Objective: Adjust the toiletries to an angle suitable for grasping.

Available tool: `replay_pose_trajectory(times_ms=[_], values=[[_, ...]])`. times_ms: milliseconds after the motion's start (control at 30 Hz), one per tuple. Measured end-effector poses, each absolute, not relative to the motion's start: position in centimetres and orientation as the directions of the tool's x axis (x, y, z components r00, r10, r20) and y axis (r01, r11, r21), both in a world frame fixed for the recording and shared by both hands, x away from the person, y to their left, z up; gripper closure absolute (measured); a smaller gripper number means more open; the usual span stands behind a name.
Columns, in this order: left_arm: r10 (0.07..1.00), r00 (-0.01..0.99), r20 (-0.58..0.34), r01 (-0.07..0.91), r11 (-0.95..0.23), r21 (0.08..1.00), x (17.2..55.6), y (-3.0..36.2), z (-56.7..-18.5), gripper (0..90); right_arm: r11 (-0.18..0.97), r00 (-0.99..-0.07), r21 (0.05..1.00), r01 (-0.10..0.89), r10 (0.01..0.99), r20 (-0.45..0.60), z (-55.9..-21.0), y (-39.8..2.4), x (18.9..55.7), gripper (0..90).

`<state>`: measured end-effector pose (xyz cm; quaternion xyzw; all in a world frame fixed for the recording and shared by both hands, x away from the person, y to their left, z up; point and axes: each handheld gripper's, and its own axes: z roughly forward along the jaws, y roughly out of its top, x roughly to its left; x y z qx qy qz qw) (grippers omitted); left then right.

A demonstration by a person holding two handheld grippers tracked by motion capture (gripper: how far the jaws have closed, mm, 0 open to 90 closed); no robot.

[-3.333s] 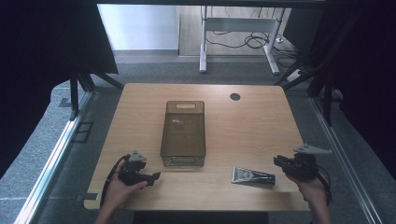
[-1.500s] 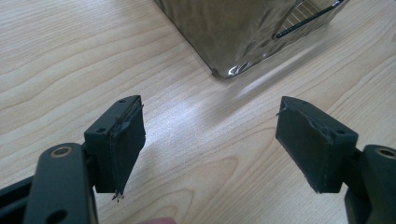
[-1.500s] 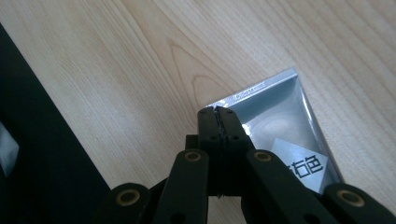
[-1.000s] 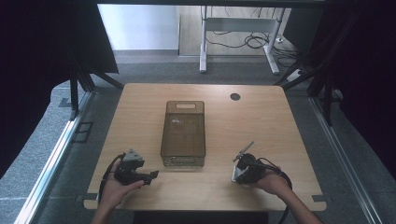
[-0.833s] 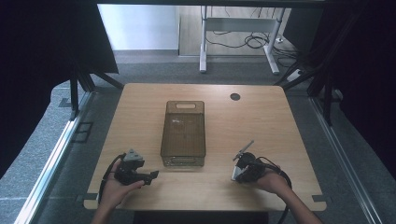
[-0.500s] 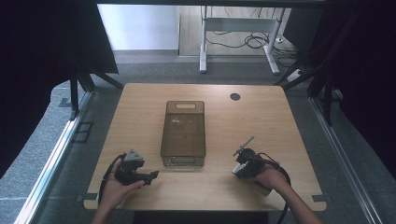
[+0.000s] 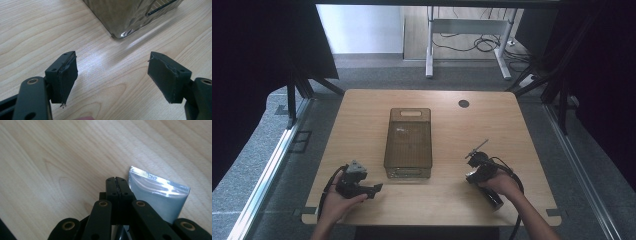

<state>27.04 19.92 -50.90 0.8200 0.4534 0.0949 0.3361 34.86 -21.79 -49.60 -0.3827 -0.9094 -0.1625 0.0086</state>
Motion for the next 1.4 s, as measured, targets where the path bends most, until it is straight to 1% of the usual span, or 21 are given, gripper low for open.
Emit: replay_pose_trajectory(times_ms=[333,733,867,933,1133,1233,1400], values=[[0.806,0.574,-0.145,0.679,-0.369,0.634,27.1,19.9,-51.0,24.2,0.592,-0.65,0.303,0.747,0.746,0.145,-49.6,-23.4,36.1,89.4],[0.803,0.578,-0.144,0.68,-0.377,0.629,27.1,19.6,-51.1,24.2,0.56,-0.617,0.308,0.769,0.777,0.127,-49.4,-25.1,36.2,89.3],[0.802,0.58,-0.143,0.68,-0.379,0.627,27.1,19.5,-51.2,24.2,0.558,-0.627,0.34,0.757,0.766,0.141,-49.0,-24.8,36.1,89.3],[0.801,0.582,-0.14,0.68,-0.385,0.624,27.1,19.4,-51.2,24.2,0.583,-0.654,0.347,0.734,0.745,0.133,-48.6,-23.8,36.1,89.3],[0.798,0.587,-0.139,0.676,-0.388,0.626,27.0,19.3,-51.2,24.2,0.616,-0.676,0.323,0.719,0.727,0.12,-49.0,-21.8,36.6,89.2],[0.799,0.585,-0.141,0.677,-0.385,0.628,27.0,19.4,-51.1,24.2,0.618,-0.671,0.304,0.725,0.734,0.107,-49.4,-21.8,36.9,89.3],[0.8,0.583,-0.139,0.676,-0.384,0.629,27.1,19.5,-51.1,24.2,0.594,-0.648,0.309,0.743,0.754,0.108,-49.5,-22.8,36.9,89.3]])
